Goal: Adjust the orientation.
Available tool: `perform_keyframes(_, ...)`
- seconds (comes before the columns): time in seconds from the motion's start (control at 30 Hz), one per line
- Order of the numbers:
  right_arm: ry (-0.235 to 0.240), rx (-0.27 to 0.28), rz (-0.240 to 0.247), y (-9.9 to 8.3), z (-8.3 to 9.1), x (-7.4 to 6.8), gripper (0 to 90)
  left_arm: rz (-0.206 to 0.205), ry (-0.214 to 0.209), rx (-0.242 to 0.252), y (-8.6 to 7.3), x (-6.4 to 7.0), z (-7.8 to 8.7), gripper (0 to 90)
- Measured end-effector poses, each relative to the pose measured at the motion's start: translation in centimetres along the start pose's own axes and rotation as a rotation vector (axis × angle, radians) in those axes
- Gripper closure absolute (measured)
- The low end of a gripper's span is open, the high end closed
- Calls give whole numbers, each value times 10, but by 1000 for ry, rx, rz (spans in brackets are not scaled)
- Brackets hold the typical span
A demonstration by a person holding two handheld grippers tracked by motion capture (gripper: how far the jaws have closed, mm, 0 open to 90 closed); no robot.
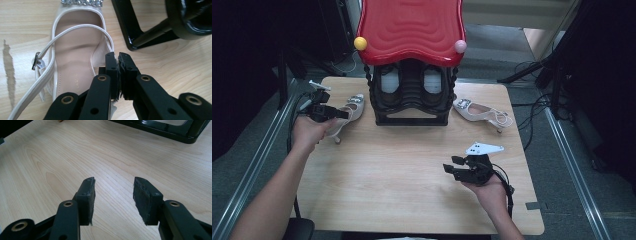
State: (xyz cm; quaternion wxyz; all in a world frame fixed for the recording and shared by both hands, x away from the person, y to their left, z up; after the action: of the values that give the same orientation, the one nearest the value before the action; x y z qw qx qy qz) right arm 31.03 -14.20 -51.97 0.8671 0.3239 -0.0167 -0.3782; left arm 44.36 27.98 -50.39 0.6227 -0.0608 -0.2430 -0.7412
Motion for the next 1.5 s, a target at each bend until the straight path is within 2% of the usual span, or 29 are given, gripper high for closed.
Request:
perform_keyframes(0.17, -1, 7, 6, 1, 1, 0, 537, -23, 5, -1, -12, 12, -2, 865)
perform_keyframes(0.27, -2, 6, 5, 1, 0, 1, 538, -33, -20, -3, -17, 16, -9, 861)
perform_keyframes(0.3, -1, 3, 5, 1, 0, 1, 538, -32, -55, 5, -17, 17, -11, 860)
perform_keyframes(0.33, -2, 3, 4, 1, -1, 1, 538, -38, -67, 18, -17, 18, -10, 841)
perform_keyframes(0.37, -3, -1, 6, 1, -1, 0, 541, -50, -49, 40, -17, 18, -5, 824)
perform_keyframes(0.43, -4, 4, 5, 1, 0, 1, 541, -63, -54, 44, -17, 19, -2, 815)
perform_keyframes(0.5, -5, 4, 5, 1, 0, 1, 541, -68, -78, 69, -17, 19, 6, 810)
perform_keyframes(0.57, -3, 3, 3, 1, 0, 1, 541, -75, -79, 77, -18, 19, 12, 808)
perform_keyframes(0.63, -4, 2, 5, 1, 0, 1, 541, -80, -79, 84, -18, 19, 18, 820)
perform_keyframes(0.7, -4, 2, 7, 1, 0, 1, 541, -105, -76, 103, -20, 19, 32, 852)
perform_keyframes(0.77, -4, 2, 9, 1, 0, 1, 541, -112, -69, 112, -20, 18, 35, 880)
perform_keyframes(0.83, -3, 2, 8, 1, 0, 1, 542, -124, -58, 124, -21, 14, 42, 896)
perform_keyframes(0.87, -4, 2, 9, 1, 0, 1, 541, -125, -40, 137, -22, 7, 47, 899)
perform_keyframes(0.9, -1, 0, 7, 0, 0, 1, 541, -125, -40, 137, -22, 7, 47, 899)
perform_keyframes(1.07, 0, -5, 11, 0, -1, 0, 542, -91, -14, 164, -23, -15, 47, 900)
perform_keyframes(1.17, 1, -7, 15, 0, -2, -1, 542, -54, 35, 160, -23, -34, 36, 900)
perform_keyframes(1.2, 1, -7, 15, 0, -2, -1, 542, -54, 35, 160, -23, -34, 36, 900)
perform_keyframes(1.27, 2, -7, 15, 1, -3, -1, 541, -20, 40, 133, -27, -45, 23, 900)
perform_keyframes(1.37, 1, -7, 14, 0, -2, -1, 542, -15, 25, 113, -30, -49, 15, 900)
perform_keyframes(1.43, -1, -4, 17, 0, -2, -1, 542, -8, 51, 86, -32, -51, 6, 900)
perform_keyframes(1.5, 0, -5, 16, 0, -2, -1, 541, 4, 31, 60, -35, -51, -3, 900)
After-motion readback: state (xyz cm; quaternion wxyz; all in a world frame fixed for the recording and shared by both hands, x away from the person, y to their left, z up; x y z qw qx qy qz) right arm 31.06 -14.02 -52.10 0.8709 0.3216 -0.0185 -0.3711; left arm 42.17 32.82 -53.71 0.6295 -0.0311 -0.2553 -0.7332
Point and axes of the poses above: each handheld gripper's, and its own axes: z roughly backward along the jaws, y roughly out of its top, x roughly to its right, the point moved 6 cm from there along -z, roughly forward along the jaws, and after that the axes turned 15 degrees about -x, right-handed, at the moved point
